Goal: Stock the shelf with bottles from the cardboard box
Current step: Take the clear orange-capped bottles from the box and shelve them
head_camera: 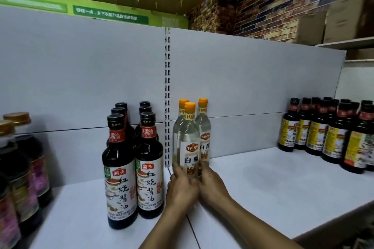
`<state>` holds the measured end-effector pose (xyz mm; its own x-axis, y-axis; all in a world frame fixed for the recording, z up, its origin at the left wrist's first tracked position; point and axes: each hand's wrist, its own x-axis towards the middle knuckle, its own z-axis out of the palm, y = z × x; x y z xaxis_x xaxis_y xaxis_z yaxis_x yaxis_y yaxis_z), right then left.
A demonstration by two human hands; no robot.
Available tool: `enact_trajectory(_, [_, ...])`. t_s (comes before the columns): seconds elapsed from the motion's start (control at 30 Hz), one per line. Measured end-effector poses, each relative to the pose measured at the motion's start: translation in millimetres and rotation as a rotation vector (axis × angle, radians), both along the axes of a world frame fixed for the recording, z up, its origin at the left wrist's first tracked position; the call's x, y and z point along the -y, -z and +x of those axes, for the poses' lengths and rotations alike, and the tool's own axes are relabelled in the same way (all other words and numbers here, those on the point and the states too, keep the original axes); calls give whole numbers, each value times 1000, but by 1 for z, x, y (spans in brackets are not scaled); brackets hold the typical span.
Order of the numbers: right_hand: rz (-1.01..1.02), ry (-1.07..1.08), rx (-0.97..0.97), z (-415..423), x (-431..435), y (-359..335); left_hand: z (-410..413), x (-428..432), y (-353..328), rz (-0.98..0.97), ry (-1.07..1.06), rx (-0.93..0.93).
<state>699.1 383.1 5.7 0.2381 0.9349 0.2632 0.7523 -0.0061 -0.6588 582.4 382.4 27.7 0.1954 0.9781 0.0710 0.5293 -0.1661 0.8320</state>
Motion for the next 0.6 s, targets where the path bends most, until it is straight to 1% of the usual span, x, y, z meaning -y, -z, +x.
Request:
enact_trajectory(0.2, [-7, 13, 1, -1, 2, 2, 0, -4, 3, -46, -5, -6])
enact_trajectory(0.3, [-13, 10, -57, -1, 5, 2, 4, 3, 0, -44, -46, -57])
enact_trajectory(0.4, [-19, 0, -81, 1, 12, -1, 6, 11, -4, 59, -94, -109])
enact_trajectory(0.47, [-13, -12, -60, 3, 22, -7, 7, 16, -6, 153, -96, -87])
enact_trajectory(0.53, [-7, 2, -61, 8, 36, -13, 10, 21, -6, 228, -65, -69])
enact_trajectory(0.6, [17, 47, -88, 17, 52, -16, 13, 25, -6, 305, 12, -53])
